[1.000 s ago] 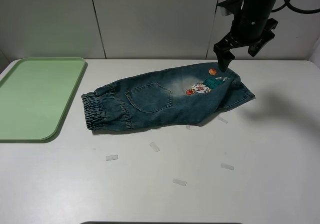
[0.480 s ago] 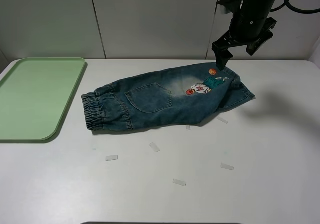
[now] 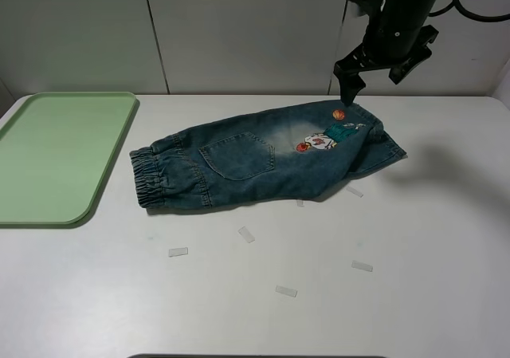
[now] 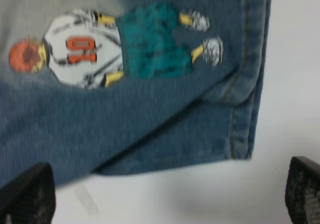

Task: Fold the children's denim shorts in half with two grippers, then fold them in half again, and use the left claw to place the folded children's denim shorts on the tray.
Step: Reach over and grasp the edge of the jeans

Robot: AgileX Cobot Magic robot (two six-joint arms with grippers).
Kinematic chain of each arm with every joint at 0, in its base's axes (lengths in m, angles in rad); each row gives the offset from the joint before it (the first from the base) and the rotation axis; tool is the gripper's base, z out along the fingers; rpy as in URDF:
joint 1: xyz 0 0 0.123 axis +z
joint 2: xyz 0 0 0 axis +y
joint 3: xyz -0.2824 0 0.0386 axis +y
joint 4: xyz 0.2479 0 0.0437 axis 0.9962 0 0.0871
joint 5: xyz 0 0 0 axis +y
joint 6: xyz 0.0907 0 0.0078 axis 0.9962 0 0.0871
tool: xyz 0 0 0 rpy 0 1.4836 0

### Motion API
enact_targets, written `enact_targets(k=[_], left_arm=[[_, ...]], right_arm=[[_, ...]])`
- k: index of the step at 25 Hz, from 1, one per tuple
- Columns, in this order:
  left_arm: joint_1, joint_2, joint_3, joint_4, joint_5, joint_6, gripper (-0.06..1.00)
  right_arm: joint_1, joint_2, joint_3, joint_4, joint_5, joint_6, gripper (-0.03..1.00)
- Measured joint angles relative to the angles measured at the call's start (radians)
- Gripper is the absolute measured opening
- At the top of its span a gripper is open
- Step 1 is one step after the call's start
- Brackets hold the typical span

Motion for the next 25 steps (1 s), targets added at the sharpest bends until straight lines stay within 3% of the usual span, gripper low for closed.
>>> enact_targets(k=[7, 13, 20, 25], left_arm=[[0.0, 0.0, 0.0, 0.037, 0.0, -0.047, 0.98], [0.023, 0.0, 0.0, 0.037, 0.0, -0.047, 0.98], [0.223, 0.0, 0.0, 0.037, 0.0, -0.047, 0.98], [0.374, 0.0, 0.0, 0.037, 0.0, -0.047, 0.98]], right_arm=[[-0.003, 0.08, 0.0, 0.012, -0.064, 0.001, 0.69], [-0.062, 0.163, 0.0, 0.053, -0.098, -0.026, 0.69], [-0.13, 0.238, -0.015, 0.064, -0.148, -0.053, 0.69], [-0.151, 0.302, -0.112, 0.075, -0.143, -0.074, 0.69]])
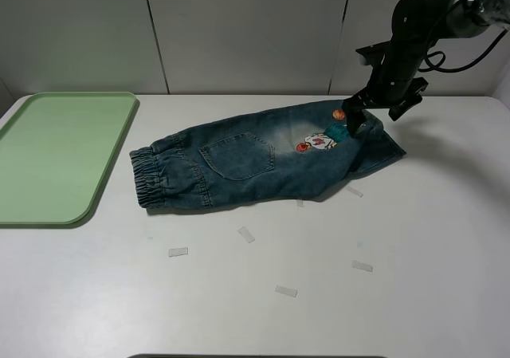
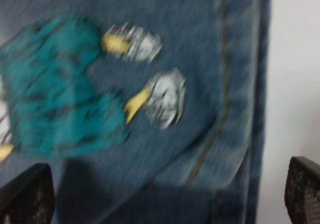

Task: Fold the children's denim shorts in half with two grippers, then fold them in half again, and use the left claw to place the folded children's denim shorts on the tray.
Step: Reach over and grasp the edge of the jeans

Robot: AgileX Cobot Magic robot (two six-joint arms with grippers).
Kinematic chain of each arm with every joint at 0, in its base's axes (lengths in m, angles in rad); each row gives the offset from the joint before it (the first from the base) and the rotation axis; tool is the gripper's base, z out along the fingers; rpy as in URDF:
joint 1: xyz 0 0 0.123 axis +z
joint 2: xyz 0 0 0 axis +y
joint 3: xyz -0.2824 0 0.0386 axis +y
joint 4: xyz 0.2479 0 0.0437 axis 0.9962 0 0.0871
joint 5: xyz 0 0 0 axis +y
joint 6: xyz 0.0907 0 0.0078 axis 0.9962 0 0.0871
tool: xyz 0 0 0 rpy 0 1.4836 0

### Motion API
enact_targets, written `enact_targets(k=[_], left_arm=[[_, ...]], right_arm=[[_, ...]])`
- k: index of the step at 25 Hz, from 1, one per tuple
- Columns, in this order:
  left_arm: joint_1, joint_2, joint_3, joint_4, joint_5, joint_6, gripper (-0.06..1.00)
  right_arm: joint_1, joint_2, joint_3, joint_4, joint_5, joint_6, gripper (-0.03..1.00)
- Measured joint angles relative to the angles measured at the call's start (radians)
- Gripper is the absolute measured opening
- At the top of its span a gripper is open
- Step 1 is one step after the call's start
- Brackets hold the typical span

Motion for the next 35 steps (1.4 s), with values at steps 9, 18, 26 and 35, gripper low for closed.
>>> enact_targets(k=[9, 18, 26, 35], left_arm=[[0.086, 0.0, 0.0, 0.0, 0.0, 0.0, 0.98], [0.086, 0.0, 0.0, 0.0, 0.0, 0.0, 0.98], [0.086, 0.0, 0.0, 0.0, 0.0, 0.0, 0.98], [0.086, 0.0, 0.0, 0.0, 0.0, 0.0, 0.98]], right_arm=[[0.0, 0.112, -0.097, -0.011, 0.027, -0.007, 0.7], [-0.002, 0.147, -0.124, 0.007, 0.046, -0.037, 0.7], [-0.002, 0.155, -0.127, 0.083, 0.066, -0.075, 0.43], [0.009, 0.156, -0.127, 0.113, 0.082, -0.078, 0.0]])
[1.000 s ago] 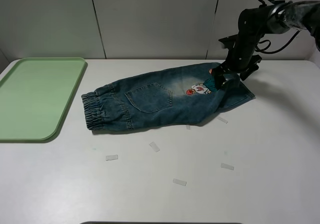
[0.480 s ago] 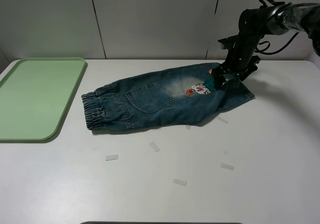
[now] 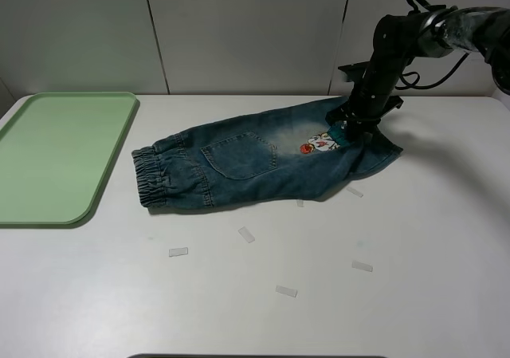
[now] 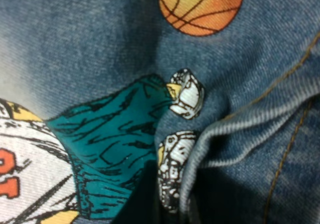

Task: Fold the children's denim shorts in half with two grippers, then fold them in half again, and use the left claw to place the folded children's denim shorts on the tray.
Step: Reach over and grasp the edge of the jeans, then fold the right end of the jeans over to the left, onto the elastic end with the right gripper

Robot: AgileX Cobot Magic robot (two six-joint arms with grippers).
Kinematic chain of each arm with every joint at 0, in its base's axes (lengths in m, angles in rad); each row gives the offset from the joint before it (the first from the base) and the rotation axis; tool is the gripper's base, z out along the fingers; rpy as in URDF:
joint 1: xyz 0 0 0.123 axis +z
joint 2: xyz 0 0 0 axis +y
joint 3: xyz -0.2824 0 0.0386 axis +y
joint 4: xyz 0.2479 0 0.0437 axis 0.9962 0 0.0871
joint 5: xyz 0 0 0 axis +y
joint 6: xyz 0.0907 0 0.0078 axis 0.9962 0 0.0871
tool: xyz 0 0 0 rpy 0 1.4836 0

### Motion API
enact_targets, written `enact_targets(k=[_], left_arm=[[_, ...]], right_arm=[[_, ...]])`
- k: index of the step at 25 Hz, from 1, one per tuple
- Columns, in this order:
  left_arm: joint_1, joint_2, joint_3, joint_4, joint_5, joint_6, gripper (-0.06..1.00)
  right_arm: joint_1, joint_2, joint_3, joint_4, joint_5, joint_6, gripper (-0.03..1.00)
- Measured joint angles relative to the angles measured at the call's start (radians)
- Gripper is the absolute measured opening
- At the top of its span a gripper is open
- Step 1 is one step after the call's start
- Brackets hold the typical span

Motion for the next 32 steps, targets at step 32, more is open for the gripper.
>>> enact_targets(k=[32], left_arm=[[0.0, 0.0, 0.0, 0.0, 0.0, 0.0, 0.98]], right_arm=[[-0.009, -0.319, 0.017, -0.431, 0.22, 0.149, 0.0]])
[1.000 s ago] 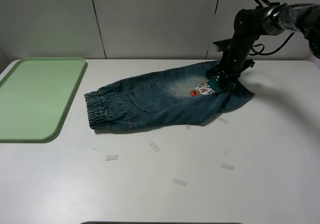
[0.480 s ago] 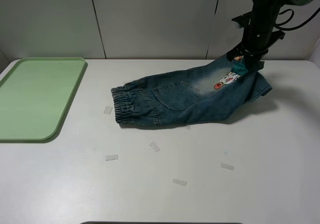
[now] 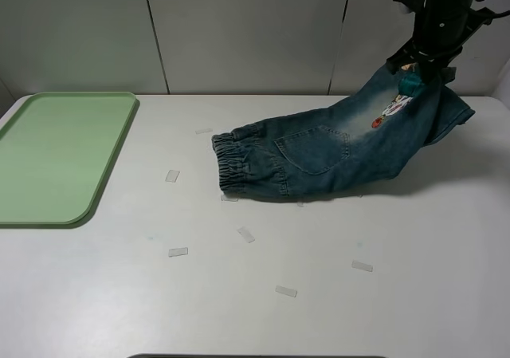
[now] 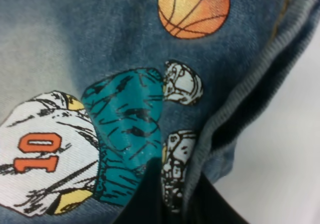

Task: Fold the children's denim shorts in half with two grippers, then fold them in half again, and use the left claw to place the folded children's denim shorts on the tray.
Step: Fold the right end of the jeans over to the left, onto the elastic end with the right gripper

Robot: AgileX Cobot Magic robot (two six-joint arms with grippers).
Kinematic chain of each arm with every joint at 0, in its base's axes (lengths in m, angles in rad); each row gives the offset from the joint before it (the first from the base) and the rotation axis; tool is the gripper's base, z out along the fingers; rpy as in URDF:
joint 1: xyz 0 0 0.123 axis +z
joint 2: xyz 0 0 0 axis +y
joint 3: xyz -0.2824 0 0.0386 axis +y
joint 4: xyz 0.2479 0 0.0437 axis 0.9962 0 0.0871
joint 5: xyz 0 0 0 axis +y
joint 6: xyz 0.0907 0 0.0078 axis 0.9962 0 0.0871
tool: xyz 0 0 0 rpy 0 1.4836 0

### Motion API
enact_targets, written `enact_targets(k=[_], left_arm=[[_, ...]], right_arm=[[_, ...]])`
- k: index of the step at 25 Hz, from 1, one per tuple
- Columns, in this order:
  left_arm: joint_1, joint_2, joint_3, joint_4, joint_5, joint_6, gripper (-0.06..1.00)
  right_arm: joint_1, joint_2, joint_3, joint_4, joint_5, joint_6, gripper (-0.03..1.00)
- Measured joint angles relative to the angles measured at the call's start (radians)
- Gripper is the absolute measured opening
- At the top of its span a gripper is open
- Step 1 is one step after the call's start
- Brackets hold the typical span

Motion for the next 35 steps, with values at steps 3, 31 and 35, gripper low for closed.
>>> enact_targets(k=[3, 31, 35], left_arm=[[0.0, 0.0, 0.0, 0.0, 0.0, 0.0, 0.98], [0.0, -0.091, 0.0, 0.0, 0.0, 0.0, 0.98], [0.0, -0.091, 0.0, 0.0, 0.0, 0.0, 0.98]], right_arm=[[0.0, -0.011, 0.0, -0.04, 0.016, 0.0, 0.0], [0.196, -0.038, 0.0, -0.138, 0.061, 0.181, 0.0], [0.251, -0.038, 0.0, -0.139, 0.061, 0.207, 0.0]])
